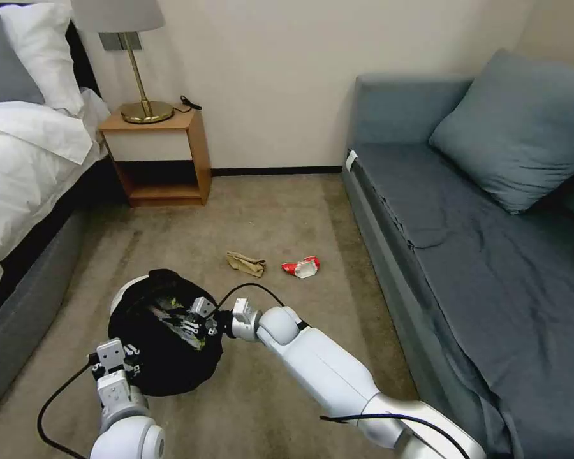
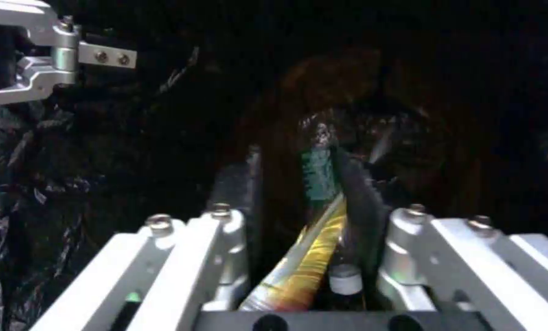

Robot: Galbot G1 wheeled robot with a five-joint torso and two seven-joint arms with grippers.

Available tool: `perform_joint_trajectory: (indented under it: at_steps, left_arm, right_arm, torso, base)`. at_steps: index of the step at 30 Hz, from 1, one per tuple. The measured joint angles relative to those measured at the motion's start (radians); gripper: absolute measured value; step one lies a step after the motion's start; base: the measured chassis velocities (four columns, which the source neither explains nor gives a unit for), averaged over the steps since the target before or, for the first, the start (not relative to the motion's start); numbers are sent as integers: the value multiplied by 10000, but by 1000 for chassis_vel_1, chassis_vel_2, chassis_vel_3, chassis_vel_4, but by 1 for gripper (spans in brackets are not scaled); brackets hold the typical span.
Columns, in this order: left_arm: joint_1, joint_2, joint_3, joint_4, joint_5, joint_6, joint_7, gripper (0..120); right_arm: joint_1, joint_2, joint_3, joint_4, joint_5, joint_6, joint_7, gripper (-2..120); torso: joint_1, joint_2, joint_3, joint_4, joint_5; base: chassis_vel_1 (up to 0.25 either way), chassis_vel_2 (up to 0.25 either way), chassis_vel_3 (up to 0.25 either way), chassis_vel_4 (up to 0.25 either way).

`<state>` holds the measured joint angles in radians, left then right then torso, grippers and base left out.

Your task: Pick up the trash bin, then pick up the garbage on the floor and place it into the trash bin.

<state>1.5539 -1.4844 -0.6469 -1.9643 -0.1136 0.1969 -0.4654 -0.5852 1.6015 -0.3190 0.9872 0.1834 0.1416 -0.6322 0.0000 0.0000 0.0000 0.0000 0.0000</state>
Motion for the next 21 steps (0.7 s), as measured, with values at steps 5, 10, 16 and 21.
perform_joint_trajectory:
  at_steps: [5,10,16,21]
  left_arm:
    - [-48,6,-60,129,-4,-3,-53,0]
    - [-109,8,-161,273,-5,-8,-142,0]
    - [-185,32,-374,349,-22,-12,-183,0]
    - [-232,81,-651,393,-23,-37,-219,0]
  right_arm:
    - [-113,-175,-56,325,-38,-10,40,54]
    - [-335,-519,-115,1233,132,-100,263,73]
    - [-672,-1071,-37,2486,354,-310,1019,93]
    - [-943,-1497,411,3047,62,-334,1917,99]
  torso:
    - [0,0,0,0,0]
    - [0,0,0,-1,0]
    - [-1,0,0,0,1]
    - [0,0,0,0,2]
  base:
    - [0,0,0,0]
    - [0,0,0,0]
    - [0,0,0,0]
    - [0,0,0,0]
